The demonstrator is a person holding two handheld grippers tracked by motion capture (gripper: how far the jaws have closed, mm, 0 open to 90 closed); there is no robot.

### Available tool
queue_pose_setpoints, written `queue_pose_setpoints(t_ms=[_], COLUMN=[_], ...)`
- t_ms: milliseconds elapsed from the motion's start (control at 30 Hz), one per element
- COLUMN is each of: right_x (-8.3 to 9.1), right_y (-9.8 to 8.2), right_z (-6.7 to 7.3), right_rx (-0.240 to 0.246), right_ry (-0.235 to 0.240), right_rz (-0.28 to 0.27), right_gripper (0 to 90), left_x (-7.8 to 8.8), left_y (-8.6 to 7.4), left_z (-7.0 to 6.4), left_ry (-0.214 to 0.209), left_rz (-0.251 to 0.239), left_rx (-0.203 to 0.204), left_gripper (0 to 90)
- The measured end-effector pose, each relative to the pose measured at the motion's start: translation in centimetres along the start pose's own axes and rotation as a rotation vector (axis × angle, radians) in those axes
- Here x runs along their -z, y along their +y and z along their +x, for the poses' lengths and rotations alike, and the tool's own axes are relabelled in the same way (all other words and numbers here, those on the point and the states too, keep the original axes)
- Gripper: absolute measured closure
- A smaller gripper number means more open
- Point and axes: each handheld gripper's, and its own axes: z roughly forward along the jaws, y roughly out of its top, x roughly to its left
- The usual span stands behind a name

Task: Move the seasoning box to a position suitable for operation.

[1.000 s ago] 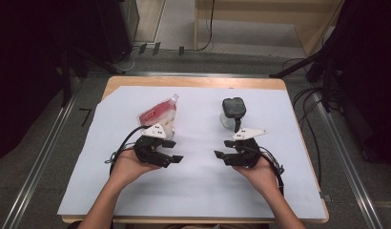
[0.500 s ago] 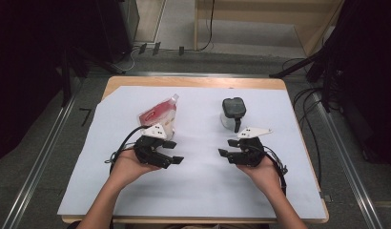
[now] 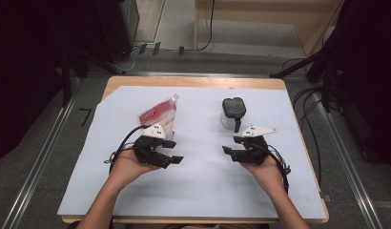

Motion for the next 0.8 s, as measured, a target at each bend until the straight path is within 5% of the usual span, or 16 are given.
queue_pose_setpoints(t_ms=[333, 800], right_x=[0.2, -1.7], right_y=[1.1, 3.2], right_z=[-2.0, -4.0], right_rx=[-0.091, -0.176], right_ry=[-0.092, -0.212], right_rz=[-0.049, -0.04], right_gripper=[29.5, 13.4], left_x=[0.1, -0.2], left_y=[0.3, 0.4], left_z=[-0.2, -0.4], left_ry=[-0.01, -0.023], left_rz=[-0.002, 0.005], left_rx=[-0.003, -0.013], left_gripper=[36.7, 36.7])
